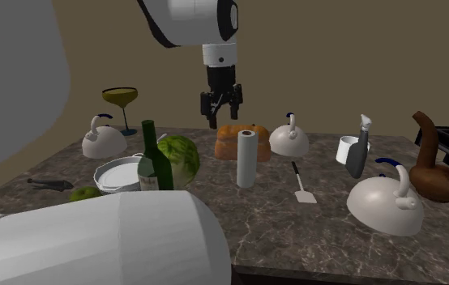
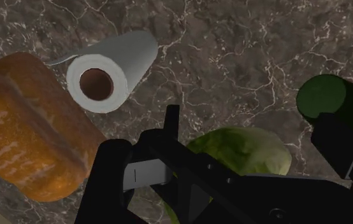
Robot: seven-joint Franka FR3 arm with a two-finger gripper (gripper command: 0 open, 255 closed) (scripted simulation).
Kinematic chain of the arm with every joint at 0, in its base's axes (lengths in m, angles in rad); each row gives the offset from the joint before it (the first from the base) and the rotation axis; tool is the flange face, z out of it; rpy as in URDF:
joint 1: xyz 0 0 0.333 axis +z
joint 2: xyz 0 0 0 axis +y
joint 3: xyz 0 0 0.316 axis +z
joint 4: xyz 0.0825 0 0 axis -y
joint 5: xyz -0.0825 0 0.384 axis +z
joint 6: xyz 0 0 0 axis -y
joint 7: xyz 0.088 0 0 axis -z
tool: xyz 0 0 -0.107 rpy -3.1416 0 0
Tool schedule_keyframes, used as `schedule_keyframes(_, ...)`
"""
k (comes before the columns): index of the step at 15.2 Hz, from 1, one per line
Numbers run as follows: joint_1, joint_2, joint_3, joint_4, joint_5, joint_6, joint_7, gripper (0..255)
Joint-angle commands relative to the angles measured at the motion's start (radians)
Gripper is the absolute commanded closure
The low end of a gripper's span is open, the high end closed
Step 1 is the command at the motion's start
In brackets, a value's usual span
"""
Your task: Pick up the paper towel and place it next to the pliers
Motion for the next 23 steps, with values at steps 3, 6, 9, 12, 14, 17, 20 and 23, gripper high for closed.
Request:
schedule_keyframes(3, -0.062, 0.18, 0.004, 0.155, 0.131, 0.004, -0.142, 0)
schedule_keyframes(6, -0.126, 0.308, 0.028, 0.287, 0.211, -0.011, -0.225, 0)
schedule_keyframes(9, -0.198, 0.436, 0.059, 0.438, 0.275, -0.041, -0.287, 0)
schedule_keyframes(12, -0.208, 0.46, 0.067, 0.443, 0.286, -0.024, -0.295, 0)
schedule_keyframes(14, -0.21, 0.472, 0.072, 0.435, 0.293, -0.004, -0.3, 0)
schedule_keyframes(17, -0.216, 0.496, 0.081, 0.422, 0.306, 0.03, -0.307, 0)
schedule_keyframes(20, -0.216, 0.496, 0.081, 0.422, 0.306, 0.03, -0.307, 0)
schedule_keyframes(23, -0.216, 0.496, 0.081, 0.422, 0.306, 0.03, -0.307, 0)
